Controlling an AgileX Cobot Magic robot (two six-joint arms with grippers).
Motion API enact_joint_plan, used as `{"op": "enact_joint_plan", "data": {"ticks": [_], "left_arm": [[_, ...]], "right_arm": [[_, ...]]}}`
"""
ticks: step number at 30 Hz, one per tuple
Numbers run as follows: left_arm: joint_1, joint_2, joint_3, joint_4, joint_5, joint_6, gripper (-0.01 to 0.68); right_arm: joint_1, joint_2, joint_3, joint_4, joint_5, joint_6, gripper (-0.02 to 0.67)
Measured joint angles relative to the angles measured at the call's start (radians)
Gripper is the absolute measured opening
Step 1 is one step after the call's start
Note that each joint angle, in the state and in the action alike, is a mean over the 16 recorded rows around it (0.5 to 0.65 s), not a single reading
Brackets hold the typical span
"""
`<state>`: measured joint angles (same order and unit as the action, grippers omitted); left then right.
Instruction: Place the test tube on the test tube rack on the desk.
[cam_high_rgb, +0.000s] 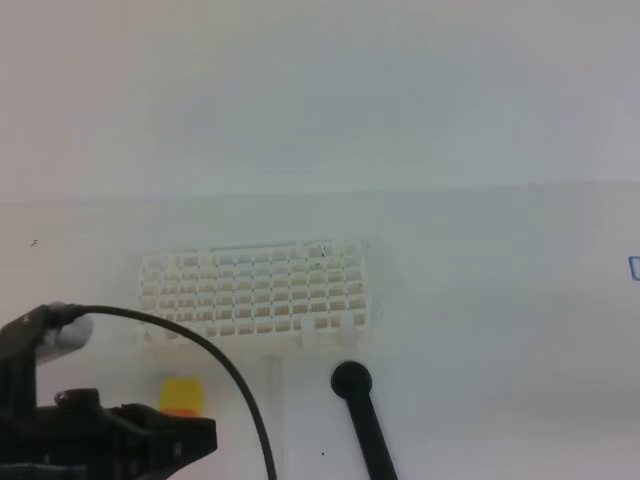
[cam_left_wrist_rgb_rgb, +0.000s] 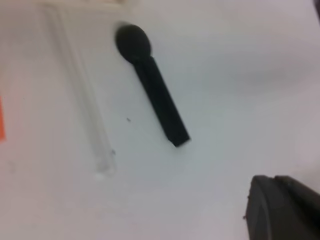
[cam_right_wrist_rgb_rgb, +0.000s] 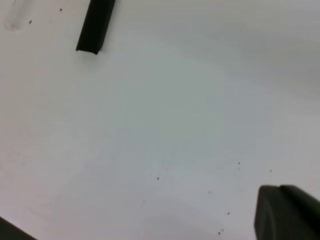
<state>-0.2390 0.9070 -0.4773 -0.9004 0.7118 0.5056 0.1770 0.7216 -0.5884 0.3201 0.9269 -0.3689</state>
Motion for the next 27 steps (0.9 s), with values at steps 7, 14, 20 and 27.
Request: {"op": "enact_joint_plan", "data": {"ticks": [7,14,20,27], "left_arm": [[-0.158,0.15,-0.075,0.323,-0.121,-0.282,-0.001],[-0.353,0.283,-0.155,0.702,-0.166,-0.698,0.0],[-0.484,0.382,-0.192,0.909,-0.19,-0.986,0.018],[-0.566,0.494,-0.223,1.015,-0.243,-1.162,0.165]], "right_arm": [[0.042,0.179,-0.104,-0.003,-0.003,-0.014,0.008],[0.063,0.275,-0.192,-0.027,0.042,-0.011,0.008],[0.085,0.291,-0.215,-0.092,0.097,0.022,0.008],[0.109,0.291,-0.217,-0.178,0.144,0.106,0.008]]}}
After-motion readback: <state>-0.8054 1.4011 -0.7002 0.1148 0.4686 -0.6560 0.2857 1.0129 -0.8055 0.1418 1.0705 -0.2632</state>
